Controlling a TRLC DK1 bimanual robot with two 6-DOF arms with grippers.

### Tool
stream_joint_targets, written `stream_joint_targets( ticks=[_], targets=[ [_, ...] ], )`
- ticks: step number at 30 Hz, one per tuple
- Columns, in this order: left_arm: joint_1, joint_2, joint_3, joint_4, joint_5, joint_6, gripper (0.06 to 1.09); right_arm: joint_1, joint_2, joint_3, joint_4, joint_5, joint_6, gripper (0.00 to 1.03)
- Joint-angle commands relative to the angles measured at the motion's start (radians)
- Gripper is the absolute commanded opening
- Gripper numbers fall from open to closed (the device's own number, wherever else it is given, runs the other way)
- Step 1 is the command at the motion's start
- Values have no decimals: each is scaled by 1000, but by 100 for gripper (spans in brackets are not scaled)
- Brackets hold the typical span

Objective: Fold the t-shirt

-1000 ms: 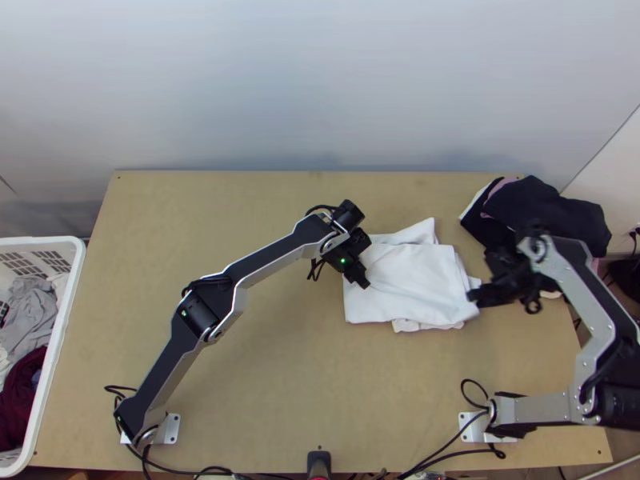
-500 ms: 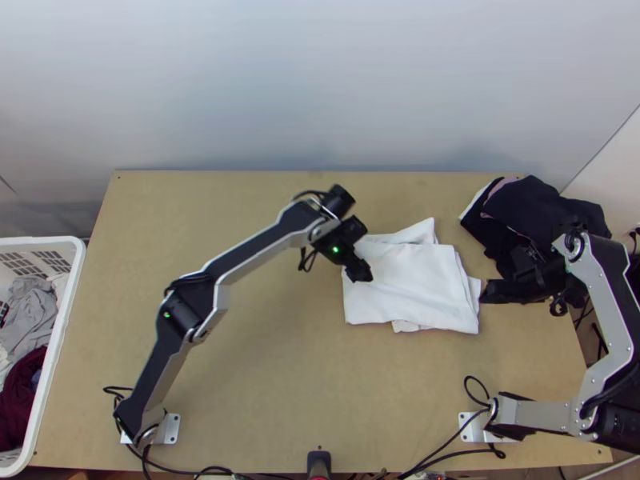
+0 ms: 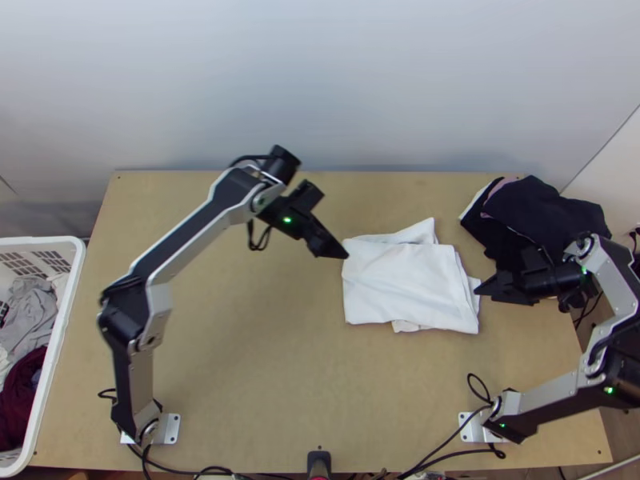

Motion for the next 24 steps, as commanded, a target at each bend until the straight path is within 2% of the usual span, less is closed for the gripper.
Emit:
stream_joint_targets(
  ticks=[1,8,24],
  targets=[
    [74,-121,-147,-15,21,29,105,-89,107,31,48,-18,-68,99],
    [136,-162,-194,-15,21,44,105,-77,142,5,116,-13,-67,99],
    [180,-249,-296,-15,16,57,105,78,191,-1,206,-68,14,99]
  ],
)
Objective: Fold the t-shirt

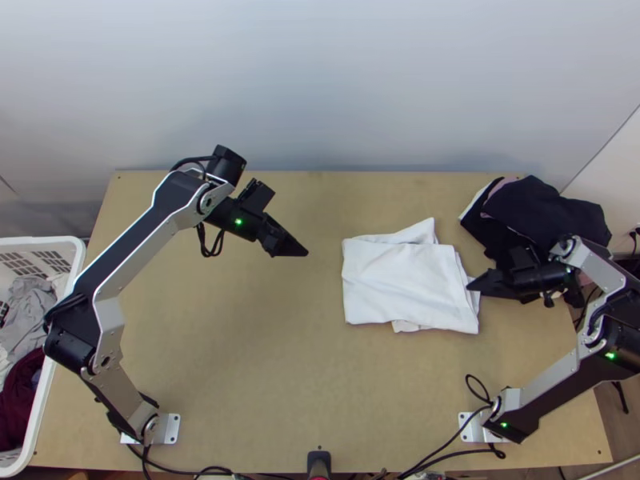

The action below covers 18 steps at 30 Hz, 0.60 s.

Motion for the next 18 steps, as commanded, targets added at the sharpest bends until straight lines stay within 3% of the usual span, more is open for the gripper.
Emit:
stream_joint_targets(
  ticks=[1,10,18],
  targets=[
    [20,-31,-34,1,-3,5,105,63,14,-6,34,-28,47,99],
    [37,-58,-77,1,-15,20,105,178,14,-17,111,-72,139,99],
    [71,-94,-116,1,-20,25,105,375,17,-12,197,-108,270,99]
  ],
)
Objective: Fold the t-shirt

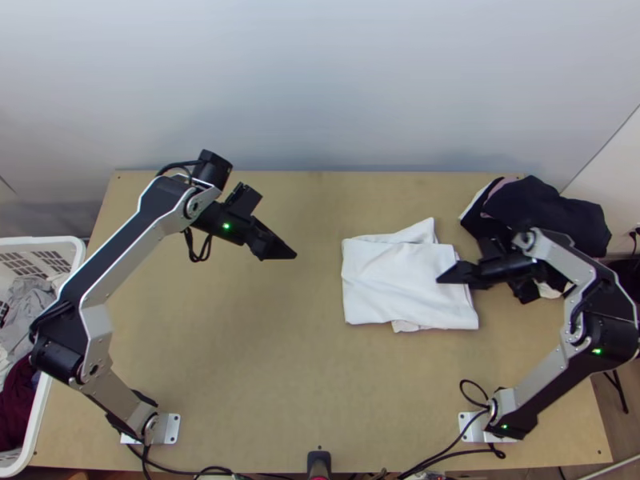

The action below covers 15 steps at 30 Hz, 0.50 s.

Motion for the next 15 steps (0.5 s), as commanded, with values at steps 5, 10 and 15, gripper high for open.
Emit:
stream_joint_targets(
  ticks=[5,10,15],
  targets=[
    [49,-66,-76,0,-3,11,105,286,31,18,152,-25,203,99],
    [76,-108,-100,-7,-3,13,105,346,84,43,219,-25,309,93],
    [107,-144,-108,-21,-5,18,105,361,77,31,290,-47,341,22]
  ],
)
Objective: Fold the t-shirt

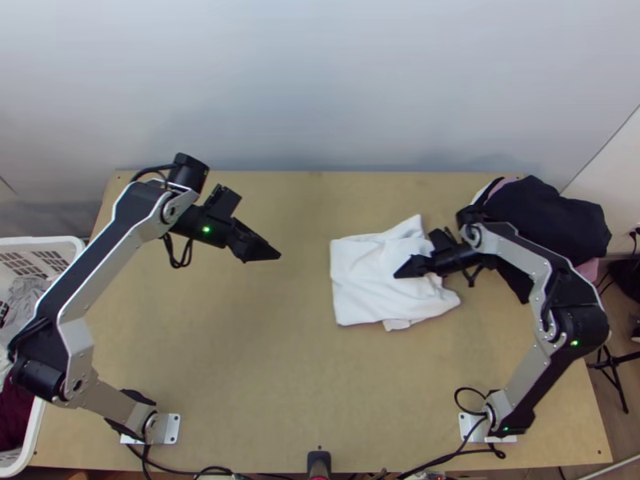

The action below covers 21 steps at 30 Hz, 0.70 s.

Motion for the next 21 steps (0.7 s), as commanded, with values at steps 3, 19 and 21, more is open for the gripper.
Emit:
stream_joint_targets(
  ticks=[3,19,21],
  targets=[
    [46,-64,-21,-27,0,18,105,44,23,-11,104,-11,83,3],
    [35,-79,-87,-27,1,18,105,58,-148,53,69,-18,154,3],
    [37,-88,-94,-29,1,20,105,55,-168,90,66,-20,175,3]
  ],
)
